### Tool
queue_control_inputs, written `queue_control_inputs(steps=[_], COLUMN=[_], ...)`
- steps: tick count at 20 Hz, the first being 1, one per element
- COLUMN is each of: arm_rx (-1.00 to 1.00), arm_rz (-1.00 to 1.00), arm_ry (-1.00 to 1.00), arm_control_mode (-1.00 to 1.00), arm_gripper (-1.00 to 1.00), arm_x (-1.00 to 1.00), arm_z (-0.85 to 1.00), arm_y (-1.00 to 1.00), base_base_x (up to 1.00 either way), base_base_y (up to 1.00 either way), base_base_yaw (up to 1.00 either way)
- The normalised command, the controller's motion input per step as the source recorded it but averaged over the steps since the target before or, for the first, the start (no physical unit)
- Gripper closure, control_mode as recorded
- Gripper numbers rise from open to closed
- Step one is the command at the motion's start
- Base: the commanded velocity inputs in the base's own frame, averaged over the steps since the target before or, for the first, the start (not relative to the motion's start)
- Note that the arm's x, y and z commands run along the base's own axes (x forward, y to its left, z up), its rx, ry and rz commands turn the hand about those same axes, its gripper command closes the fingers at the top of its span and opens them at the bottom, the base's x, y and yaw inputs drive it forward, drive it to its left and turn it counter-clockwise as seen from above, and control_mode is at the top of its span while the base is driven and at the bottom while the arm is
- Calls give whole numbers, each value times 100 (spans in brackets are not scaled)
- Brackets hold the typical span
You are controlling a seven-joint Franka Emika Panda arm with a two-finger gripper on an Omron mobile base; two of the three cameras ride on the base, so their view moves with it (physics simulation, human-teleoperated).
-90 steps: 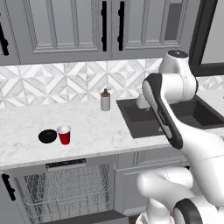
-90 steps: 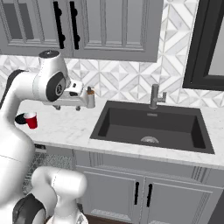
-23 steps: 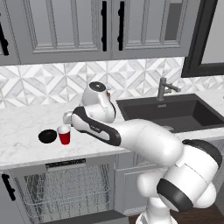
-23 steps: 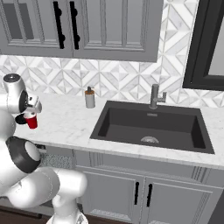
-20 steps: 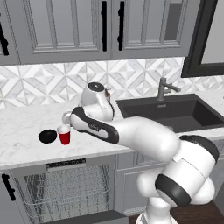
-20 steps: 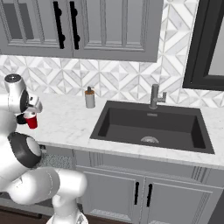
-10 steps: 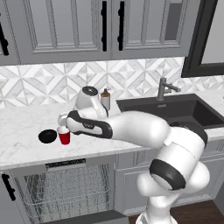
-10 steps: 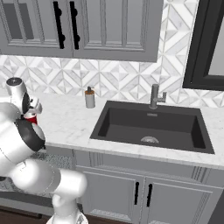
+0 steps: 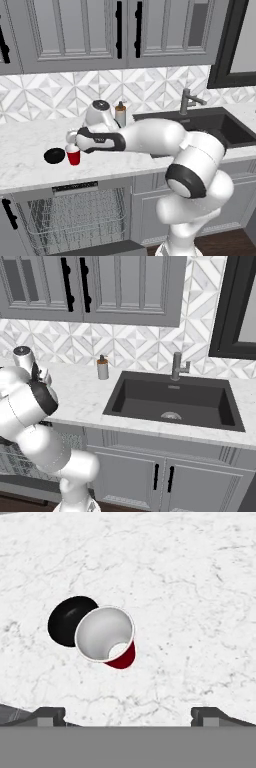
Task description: Pick up the cup and bowl from the counter, place them in the dishwasher, and close the dishwasher door.
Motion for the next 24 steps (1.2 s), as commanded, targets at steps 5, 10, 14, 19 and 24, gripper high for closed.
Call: queue_control_inputs(steps=[5, 10, 14, 19, 24], arm_rx=[0, 0, 0, 0, 0], arm_rz=[-1, -1, -1, -1, -1], arm_ry=[0, 0, 0, 0, 0], arm_control_mode=[-100, -100, -100, -100, -100], arm_gripper=[-100, -100, -100, -100, -100], arm_x=[35, 31, 23, 16, 11], arm_z=[-15, -21, -29, -28, -30], arm_y=[12, 16, 22, 14, 7], base_base_x=[0, 0, 0, 0, 0], base_base_y=[0, 0, 0, 0, 0], base_base_yaw=[0, 0, 0, 0, 0])
